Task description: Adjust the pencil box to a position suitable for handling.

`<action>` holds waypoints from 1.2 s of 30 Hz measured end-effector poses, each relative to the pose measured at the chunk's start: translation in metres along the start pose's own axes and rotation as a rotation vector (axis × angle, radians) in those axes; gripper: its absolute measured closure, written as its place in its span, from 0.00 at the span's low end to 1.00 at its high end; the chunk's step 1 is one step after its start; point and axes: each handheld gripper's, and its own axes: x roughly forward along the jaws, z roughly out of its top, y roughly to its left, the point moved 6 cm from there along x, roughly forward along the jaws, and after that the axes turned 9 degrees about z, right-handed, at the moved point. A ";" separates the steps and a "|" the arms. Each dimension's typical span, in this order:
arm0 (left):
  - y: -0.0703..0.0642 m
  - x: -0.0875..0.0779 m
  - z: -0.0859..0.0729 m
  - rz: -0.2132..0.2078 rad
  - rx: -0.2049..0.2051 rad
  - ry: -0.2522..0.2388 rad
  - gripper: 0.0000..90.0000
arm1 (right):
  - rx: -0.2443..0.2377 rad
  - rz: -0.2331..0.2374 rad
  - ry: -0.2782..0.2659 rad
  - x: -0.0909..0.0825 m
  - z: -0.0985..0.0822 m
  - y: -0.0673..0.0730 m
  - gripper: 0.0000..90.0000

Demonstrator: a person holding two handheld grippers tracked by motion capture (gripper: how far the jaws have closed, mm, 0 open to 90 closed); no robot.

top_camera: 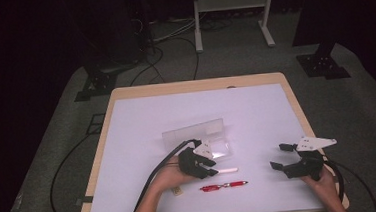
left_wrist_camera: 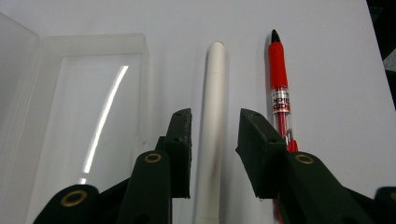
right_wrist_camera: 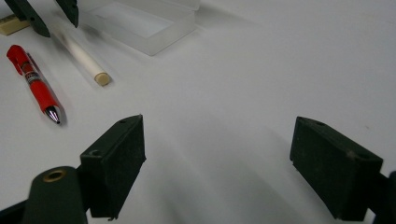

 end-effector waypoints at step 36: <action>-0.004 0.018 -0.005 0.003 0.019 0.052 0.84 | -0.004 0.004 -0.001 0.000 0.000 0.000 0.19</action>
